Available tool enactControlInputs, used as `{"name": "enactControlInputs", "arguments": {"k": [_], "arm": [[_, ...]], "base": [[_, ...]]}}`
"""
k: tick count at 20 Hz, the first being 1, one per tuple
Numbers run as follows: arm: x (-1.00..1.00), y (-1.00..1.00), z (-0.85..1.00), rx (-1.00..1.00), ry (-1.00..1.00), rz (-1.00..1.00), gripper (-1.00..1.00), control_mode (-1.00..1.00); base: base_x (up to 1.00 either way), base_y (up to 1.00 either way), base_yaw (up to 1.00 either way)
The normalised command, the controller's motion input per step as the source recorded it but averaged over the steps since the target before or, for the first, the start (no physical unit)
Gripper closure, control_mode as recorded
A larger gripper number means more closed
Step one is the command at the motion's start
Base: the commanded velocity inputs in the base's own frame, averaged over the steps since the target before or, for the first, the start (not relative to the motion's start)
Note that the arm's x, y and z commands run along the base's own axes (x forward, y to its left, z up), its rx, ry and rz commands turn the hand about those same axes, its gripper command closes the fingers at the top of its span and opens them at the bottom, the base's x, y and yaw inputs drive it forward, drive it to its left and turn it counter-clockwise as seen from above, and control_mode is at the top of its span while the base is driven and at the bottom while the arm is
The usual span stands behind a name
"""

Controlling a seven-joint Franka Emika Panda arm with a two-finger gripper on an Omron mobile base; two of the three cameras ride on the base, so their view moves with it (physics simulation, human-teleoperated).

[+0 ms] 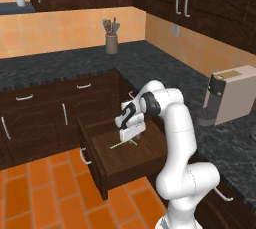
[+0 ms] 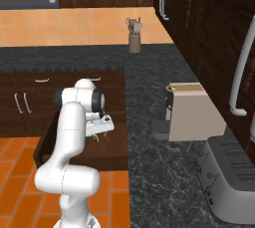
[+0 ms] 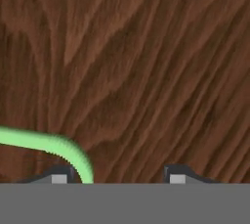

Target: Take a straw from the drawer in front and place it inside the glass cup on the dining counter.

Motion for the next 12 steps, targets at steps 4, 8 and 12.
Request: {"name": "enactControlInputs", "arguments": {"k": [4, 8, 12], "arm": [[-0.20, 0.00, -0.19, 0.04, 0.00, 0.10, 1.00, -1.00], [-0.25, 0.02, -0.03, 0.09, 0.00, 0.02, 1.00, -1.00], [-0.25, 0.01, 0.17, 0.12, 0.00, 0.00, 1.00, -1.00]], "base": [[0.00, 0.00, 0.00], [0.00, 0.00, 0.00], [0.00, 0.00, 0.00]]}}
